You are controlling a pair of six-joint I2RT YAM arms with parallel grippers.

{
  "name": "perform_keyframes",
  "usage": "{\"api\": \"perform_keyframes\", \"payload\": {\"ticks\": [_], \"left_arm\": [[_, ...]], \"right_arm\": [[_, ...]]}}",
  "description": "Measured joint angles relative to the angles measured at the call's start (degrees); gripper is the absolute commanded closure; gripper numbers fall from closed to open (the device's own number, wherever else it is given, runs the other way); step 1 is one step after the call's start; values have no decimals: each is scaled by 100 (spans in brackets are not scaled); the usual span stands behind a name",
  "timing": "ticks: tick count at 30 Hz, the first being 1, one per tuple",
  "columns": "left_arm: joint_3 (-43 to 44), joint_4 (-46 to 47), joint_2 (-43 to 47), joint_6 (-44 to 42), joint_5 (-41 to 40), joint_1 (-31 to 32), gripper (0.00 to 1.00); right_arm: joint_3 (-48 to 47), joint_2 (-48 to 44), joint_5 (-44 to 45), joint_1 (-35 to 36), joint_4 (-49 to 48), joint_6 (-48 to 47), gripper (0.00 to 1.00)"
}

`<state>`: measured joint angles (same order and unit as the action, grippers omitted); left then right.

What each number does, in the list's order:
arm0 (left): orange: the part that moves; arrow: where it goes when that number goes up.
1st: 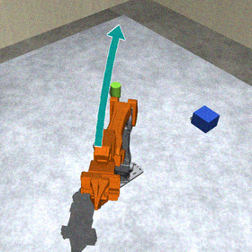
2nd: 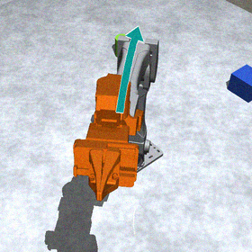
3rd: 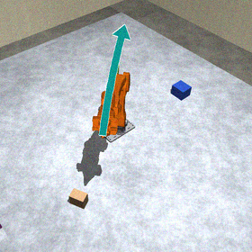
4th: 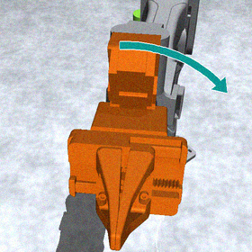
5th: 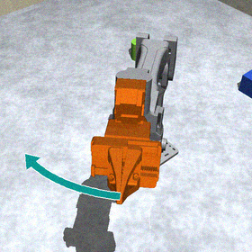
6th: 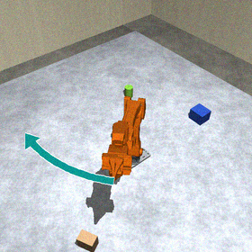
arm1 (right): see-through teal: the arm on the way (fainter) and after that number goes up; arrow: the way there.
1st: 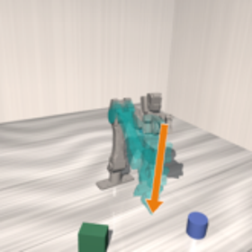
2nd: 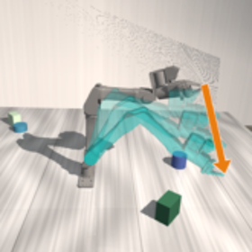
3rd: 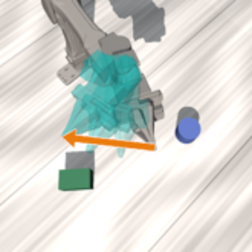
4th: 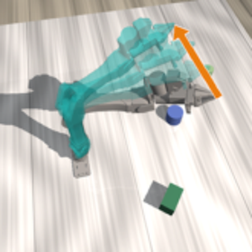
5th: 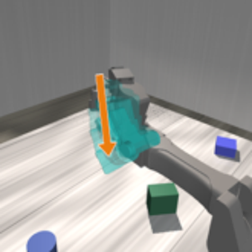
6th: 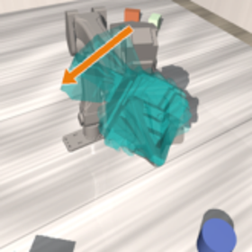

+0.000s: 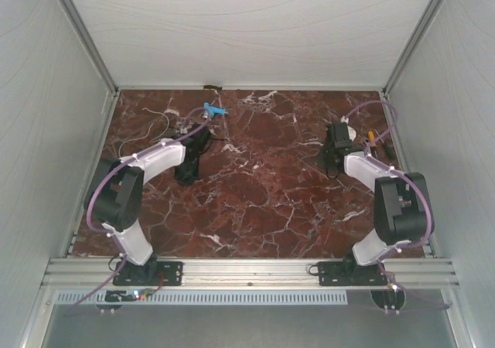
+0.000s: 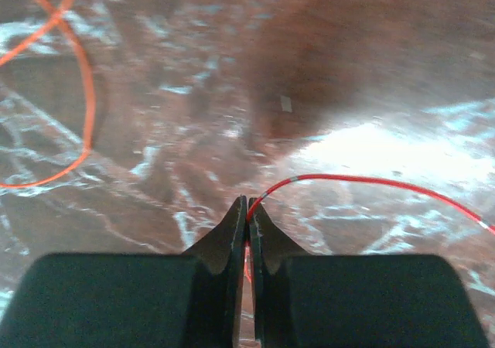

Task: Zip-tie the wires
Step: Straighten the cable at the center of the board.

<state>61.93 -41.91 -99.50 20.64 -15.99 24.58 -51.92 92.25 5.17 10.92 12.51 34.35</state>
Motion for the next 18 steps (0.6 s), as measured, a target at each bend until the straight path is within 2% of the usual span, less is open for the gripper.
{"api": "perform_keyframes", "payload": {"ticks": [8, 18], "left_arm": [[2, -168, -175, -146, -264, -726, 100], [205, -254, -664, -160, -251, -774, 100]], "right_arm": [[708, -409, 111, -356, 7, 127, 100], [988, -494, -210, -837, -83, 284, 100]]}}
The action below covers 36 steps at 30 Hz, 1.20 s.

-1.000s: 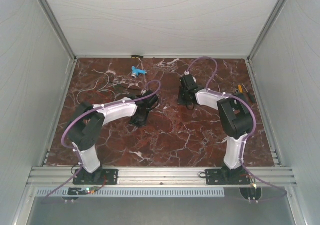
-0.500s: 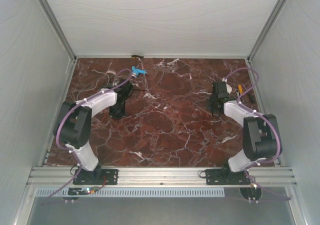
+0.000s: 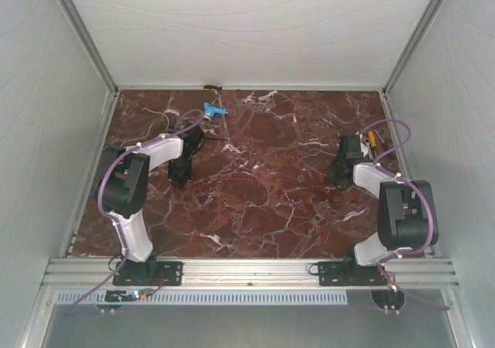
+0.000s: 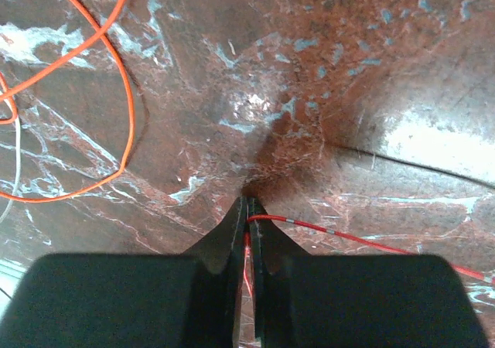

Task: Zip-tie the wires
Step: Straighten the cable at the center of the board.

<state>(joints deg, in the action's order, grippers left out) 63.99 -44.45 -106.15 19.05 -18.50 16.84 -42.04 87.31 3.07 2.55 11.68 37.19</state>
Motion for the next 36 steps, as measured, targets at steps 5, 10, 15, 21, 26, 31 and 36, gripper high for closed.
{"api": "perform_keyframes", "payload": {"ticks": [5, 10, 15, 21, 26, 31, 36], "left_arm": [[184, -144, -164, 4, -15, -74, 100], [212, -179, -195, -13, -13, -7, 98], [225, -258, -258, -94, -168, 212, 76], [225, -457, -264, -140, -321, 348, 59], [223, -654, -212, -144, -380, 387, 35], [232, -800, -122, -140, -319, 446, 12], [304, -861, -68, -144, -22, 461, 1]], "right_arm": [[0, 2, -103, -42, -66, 15, 100], [-4, 17, -192, 15, -157, -72, 100], [-63, 105, -208, 225, -164, -197, 86], [-125, 118, -247, 326, -140, -238, 72], [-240, 118, -280, 330, -39, -247, 59], [-411, 101, -306, 345, 72, -269, 42], [-625, -39, -319, 356, 269, -330, 33]]}}
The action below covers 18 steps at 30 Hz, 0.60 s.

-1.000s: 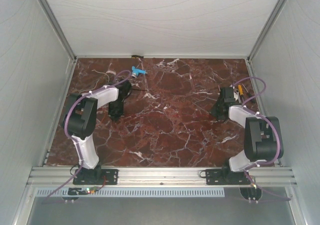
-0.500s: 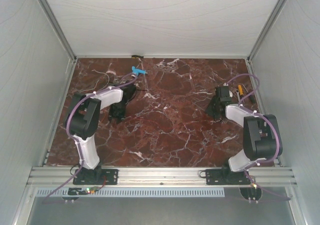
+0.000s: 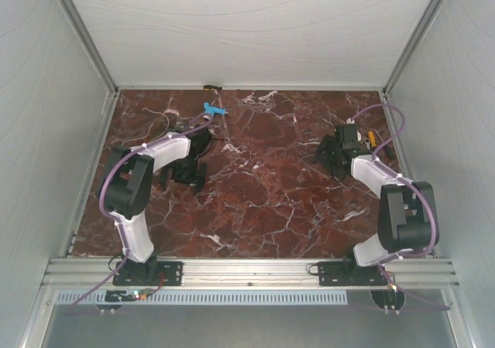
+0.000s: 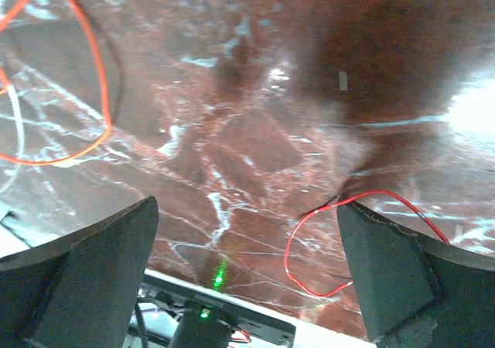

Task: Zip-tie the wires
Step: Straighten the cable at the center of the board.

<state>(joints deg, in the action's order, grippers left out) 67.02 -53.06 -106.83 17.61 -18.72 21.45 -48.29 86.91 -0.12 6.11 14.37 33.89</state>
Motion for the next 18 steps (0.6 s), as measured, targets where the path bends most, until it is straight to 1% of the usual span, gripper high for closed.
{"api": "perform_keyframes", "payload": {"ticks": [5, 8, 11, 13, 18], "left_arm": [[48, 111, 7, -72, 789, 9, 0], [52, 63, 7, -85, 946, 76, 0], [46, 0, 11, 74, 822, 157, 1], [-2, 37, 81, 195, 855, 173, 0], [-179, 221, 586, 433, 1213, 192, 1]], "right_arm": [[-129, -271, -81, 59, 74, -48, 31], [-116, -494, -140, 299, 129, -116, 31], [4, -796, -205, 883, 129, -219, 30], [59, -942, -229, 1403, 131, -328, 30], [-46, -800, -103, 2481, 219, -533, 30]]}}
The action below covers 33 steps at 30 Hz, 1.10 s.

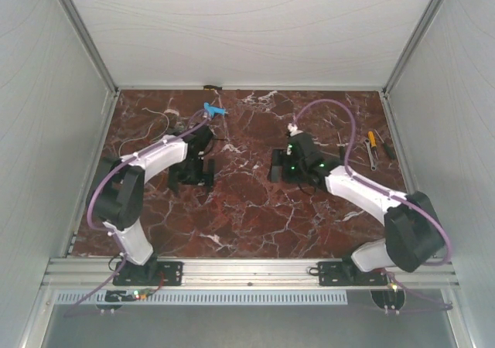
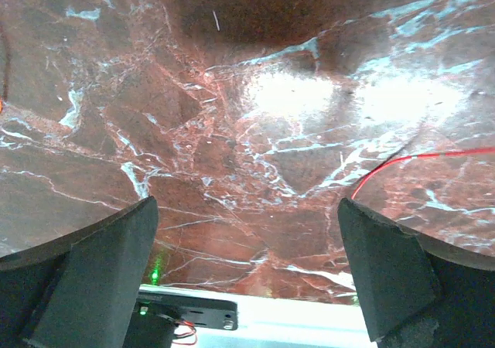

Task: Zip-tie the wires
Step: Straighten the cable at the center of the board.

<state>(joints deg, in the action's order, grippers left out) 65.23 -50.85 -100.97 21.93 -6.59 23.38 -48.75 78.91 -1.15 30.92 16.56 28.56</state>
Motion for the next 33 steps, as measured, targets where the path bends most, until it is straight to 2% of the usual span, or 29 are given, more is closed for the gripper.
{"api": "perform_keyframes", "payload": {"ticks": [6, 13, 18, 22, 27, 33], "left_arm": [[-343, 184, 468, 273, -9, 0, 1], [-741, 155, 975, 597, -378, 0, 2], [-839, 282, 1781, 876, -693, 0, 3], [-852, 531, 2562, 975, -824, 0, 3], [-1154, 951, 3394, 973, -994, 0, 4], [-1611, 1451, 4065, 824, -1036, 0, 4]], "right_arm": [[-695, 909, 599, 695, 166, -44, 33], [-1349, 2002, 1156, 841, 319, -37, 41], [-1539, 2479, 1366, 841, 396, -35, 54], [-1799, 2793, 1534, 804, 483, -42, 74], [-2264, 3156, 1576, 590, 511, -39, 91], [-2758, 3532, 1325, 205, 446, -144, 94]]}}
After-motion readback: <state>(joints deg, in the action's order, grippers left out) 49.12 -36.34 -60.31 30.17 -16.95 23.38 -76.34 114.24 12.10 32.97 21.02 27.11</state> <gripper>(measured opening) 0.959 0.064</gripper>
